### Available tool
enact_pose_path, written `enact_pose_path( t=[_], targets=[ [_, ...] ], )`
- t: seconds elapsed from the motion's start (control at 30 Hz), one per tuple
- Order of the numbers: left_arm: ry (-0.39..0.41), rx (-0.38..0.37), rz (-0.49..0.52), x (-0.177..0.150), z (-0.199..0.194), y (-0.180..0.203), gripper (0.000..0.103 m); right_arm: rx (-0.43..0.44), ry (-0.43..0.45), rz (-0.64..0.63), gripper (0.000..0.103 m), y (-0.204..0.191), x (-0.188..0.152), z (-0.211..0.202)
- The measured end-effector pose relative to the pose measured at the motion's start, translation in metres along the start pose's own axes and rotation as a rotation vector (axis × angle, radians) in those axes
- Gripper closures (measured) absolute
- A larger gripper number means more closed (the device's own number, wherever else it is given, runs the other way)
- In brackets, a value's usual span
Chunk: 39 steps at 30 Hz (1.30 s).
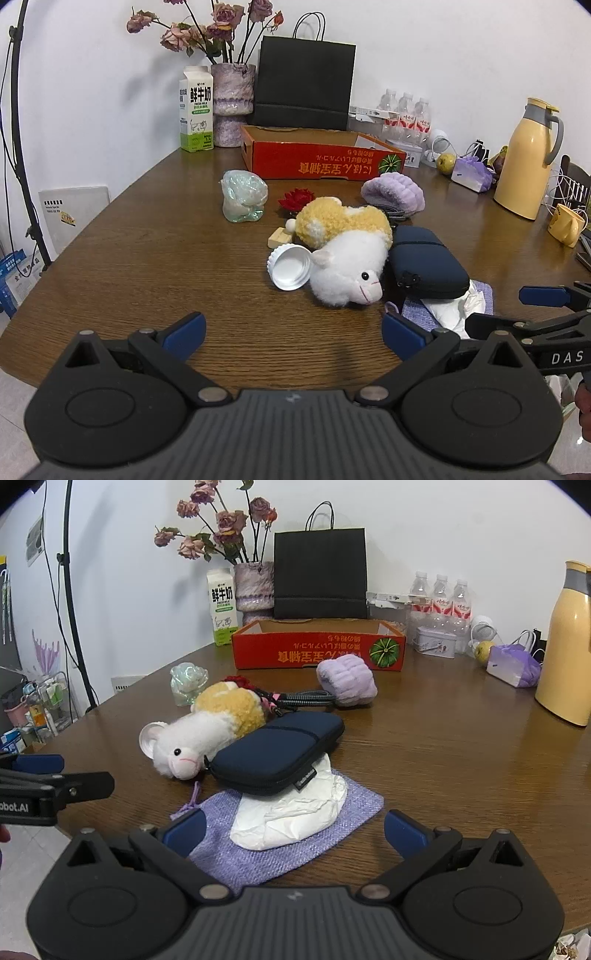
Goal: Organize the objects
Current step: 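Grasp the white bottle cap with the left tool while the right tool grasps the navy case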
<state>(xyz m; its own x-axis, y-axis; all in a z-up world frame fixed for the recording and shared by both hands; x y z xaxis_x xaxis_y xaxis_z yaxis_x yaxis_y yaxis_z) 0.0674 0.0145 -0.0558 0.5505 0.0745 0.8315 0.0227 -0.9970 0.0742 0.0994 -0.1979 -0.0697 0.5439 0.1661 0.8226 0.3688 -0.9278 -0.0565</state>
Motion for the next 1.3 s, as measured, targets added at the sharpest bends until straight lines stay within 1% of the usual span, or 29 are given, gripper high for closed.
enact_pose_path(
  t=[0.17, 0.37, 0.53, 0.73, 0.87, 1.0, 1.13, 1.27, 1.3],
  targets=[
    [0.003, 0.004, -0.005, 0.002, 0.007, -0.004, 0.000, 0.005, 0.005, -0.001, 0.000, 0.000, 0.006, 0.010],
    [0.005, 0.020, -0.017, 0.009, 0.017, -0.012, 0.000, 0.011, 0.010, -0.018, 0.000, -0.005, 0.023, 0.026],
    [0.016, 0.040, -0.034, 0.021, 0.025, -0.023, 0.000, 0.018, 0.005, -0.027, 0.000, -0.012, 0.040, 0.043],
    [0.025, 0.052, -0.051, 0.033, 0.035, -0.039, 0.000, -0.014, -0.037, -0.036, 0.000, -0.014, 0.052, 0.068],
    [0.013, 0.053, -0.064, 0.038, 0.046, -0.048, 0.000, -0.035, -0.075, -0.050, 0.000, -0.016, 0.057, 0.082],
    [0.003, 0.042, -0.051, 0.039, 0.055, -0.053, 0.000, -0.047, -0.139, -0.057, 0.002, -0.016, 0.062, 0.098],
    [-0.018, 0.018, -0.029, 0.040, 0.070, -0.056, 0.000, -0.053, -0.181, -0.071, 0.007, -0.018, 0.063, 0.108],
    [-0.021, -0.035, 0.007, 0.039, 0.082, -0.054, 0.000, -0.064, -0.191, -0.091, 0.007, -0.020, 0.063, 0.112],
    [-0.023, -0.059, 0.019, 0.039, 0.085, -0.052, 0.003, -0.063, -0.192, -0.089, 0.008, -0.019, 0.062, 0.112]
  ],
)
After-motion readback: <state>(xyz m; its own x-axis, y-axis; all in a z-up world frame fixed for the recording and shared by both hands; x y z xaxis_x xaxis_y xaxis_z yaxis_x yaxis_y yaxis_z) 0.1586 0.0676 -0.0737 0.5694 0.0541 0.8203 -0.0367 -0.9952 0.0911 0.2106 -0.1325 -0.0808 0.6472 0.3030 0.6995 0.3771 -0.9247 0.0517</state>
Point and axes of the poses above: each gripper's, at about its wrist camera, not at the fingertips, and z roughly the way its jaws point, y to its right, x to its top, the point moved 5 cm from there along z, roughly the way its jaws point
